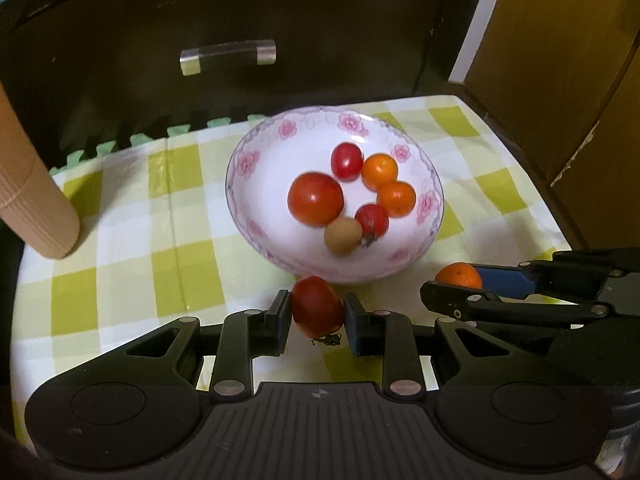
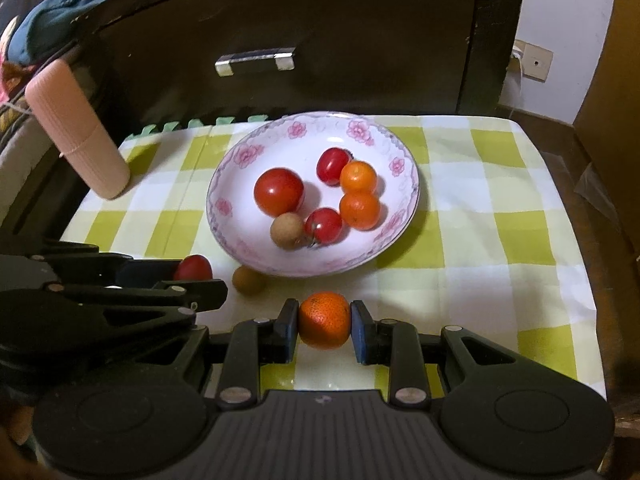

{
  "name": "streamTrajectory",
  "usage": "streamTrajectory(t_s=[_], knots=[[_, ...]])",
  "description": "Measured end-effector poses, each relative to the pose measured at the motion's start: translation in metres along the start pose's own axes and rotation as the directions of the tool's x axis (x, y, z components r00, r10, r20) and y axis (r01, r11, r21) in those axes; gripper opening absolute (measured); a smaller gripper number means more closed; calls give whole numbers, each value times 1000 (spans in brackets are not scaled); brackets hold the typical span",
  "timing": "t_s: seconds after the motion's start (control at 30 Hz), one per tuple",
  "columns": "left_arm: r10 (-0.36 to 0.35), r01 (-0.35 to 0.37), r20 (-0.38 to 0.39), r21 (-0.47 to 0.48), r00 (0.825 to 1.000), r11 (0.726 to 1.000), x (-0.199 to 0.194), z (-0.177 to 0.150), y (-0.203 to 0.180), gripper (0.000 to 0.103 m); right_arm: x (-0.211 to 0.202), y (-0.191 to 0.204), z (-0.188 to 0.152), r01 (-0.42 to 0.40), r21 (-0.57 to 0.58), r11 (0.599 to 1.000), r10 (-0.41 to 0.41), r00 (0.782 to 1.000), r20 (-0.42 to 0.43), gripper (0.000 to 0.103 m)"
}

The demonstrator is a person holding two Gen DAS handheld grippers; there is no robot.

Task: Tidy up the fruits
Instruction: 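Lower the cherry tomato and tangerine into the bowl and open both grippers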

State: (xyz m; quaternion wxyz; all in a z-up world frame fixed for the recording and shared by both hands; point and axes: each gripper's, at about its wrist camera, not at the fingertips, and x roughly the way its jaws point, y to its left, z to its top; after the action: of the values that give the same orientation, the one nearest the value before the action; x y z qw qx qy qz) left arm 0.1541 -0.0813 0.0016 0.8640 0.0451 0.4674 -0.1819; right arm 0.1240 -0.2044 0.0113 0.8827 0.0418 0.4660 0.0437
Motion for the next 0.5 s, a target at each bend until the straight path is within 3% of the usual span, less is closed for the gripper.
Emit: streamTrajectory(t_s=[0.5], knots=[[4, -3, 28, -34, 1000, 999, 21, 38, 5, 34, 18, -20, 36, -4, 68, 998, 2, 999, 33, 27]])
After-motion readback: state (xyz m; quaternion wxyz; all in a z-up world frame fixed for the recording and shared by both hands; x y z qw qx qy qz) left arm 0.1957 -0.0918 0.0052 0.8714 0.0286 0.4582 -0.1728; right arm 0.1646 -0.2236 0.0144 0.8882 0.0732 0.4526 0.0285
